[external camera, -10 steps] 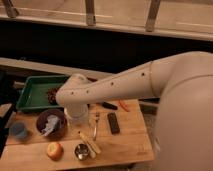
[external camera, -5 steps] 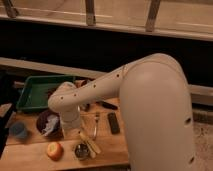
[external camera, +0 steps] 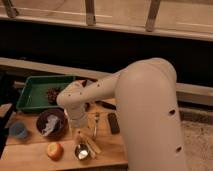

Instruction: Place banana in tray

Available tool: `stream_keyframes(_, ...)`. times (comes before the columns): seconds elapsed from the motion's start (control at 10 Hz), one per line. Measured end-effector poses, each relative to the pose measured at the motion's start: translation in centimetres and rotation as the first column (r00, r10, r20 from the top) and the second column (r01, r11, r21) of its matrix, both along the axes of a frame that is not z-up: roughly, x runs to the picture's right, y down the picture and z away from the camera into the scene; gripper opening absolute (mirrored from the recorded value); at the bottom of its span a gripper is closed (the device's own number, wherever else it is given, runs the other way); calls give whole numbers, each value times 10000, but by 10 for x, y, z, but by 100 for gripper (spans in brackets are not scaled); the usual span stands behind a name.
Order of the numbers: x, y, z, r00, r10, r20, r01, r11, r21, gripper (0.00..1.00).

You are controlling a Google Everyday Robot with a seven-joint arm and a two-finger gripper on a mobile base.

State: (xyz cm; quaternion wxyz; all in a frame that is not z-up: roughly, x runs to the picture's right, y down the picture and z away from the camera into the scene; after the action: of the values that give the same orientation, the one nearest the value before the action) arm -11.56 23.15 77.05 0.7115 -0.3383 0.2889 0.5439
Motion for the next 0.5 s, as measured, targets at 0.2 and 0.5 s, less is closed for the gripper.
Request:
stream_keyframes(0.2,2,11,13,9998,138,-127,-142,9994,-312,65)
stream_keyframes(0.5,0,18,18,9997,74,-219,-87,9982,-598,65)
